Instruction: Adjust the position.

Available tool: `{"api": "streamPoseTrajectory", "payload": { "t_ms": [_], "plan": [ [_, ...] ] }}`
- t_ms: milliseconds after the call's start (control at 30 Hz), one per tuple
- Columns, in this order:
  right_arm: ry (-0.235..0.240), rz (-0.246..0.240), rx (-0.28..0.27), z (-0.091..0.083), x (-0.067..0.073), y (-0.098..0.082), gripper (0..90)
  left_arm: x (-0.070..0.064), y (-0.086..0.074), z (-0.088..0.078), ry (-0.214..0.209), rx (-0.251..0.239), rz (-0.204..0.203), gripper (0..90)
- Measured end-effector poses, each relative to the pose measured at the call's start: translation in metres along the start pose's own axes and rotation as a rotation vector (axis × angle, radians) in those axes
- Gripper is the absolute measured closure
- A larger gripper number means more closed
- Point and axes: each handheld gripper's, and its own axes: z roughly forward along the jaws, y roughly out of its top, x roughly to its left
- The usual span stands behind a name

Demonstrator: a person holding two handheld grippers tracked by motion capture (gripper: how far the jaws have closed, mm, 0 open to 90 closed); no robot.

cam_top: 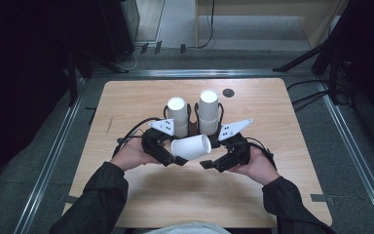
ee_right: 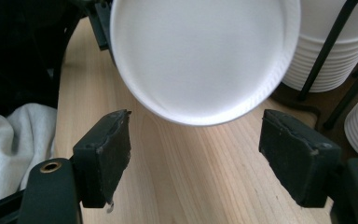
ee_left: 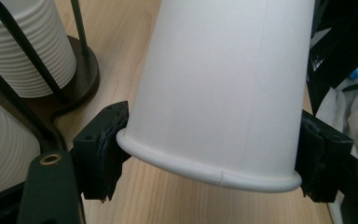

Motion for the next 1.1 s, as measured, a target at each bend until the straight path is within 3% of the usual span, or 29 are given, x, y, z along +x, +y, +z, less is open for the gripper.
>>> {"api": "streamPoseTrajectory", "payload": {
  "t_ms": [200,467,600,800,1100],
  "plan": [
    [-0.014,-0.006,0.043,0.004,0.001,-0.005,24.9,0.002,0.002,0.003,0.011,0.055,0.025,22.5],
    [-0.027,-0.01,0.076,0.009,0.002,-0.01,24.9,0.003,0.004,0.013,-0.005,0.144,0.057,22.5],
    [-0.026,-0.009,0.089,0.011,0.003,-0.011,24.8,0.003,0.004,0.02,-0.019,0.193,0.062,22.5],
    [-0.026,-0.021,0.107,0.016,0.004,-0.011,24.8,-0.001,0.005,0.034,-0.005,0.287,0.1,22.5],
    [-0.012,-0.048,0.139,0.03,0.006,-0.011,24.9,-0.005,0.005,0.047,-0.015,0.365,0.097,22.4]
  ]
}}
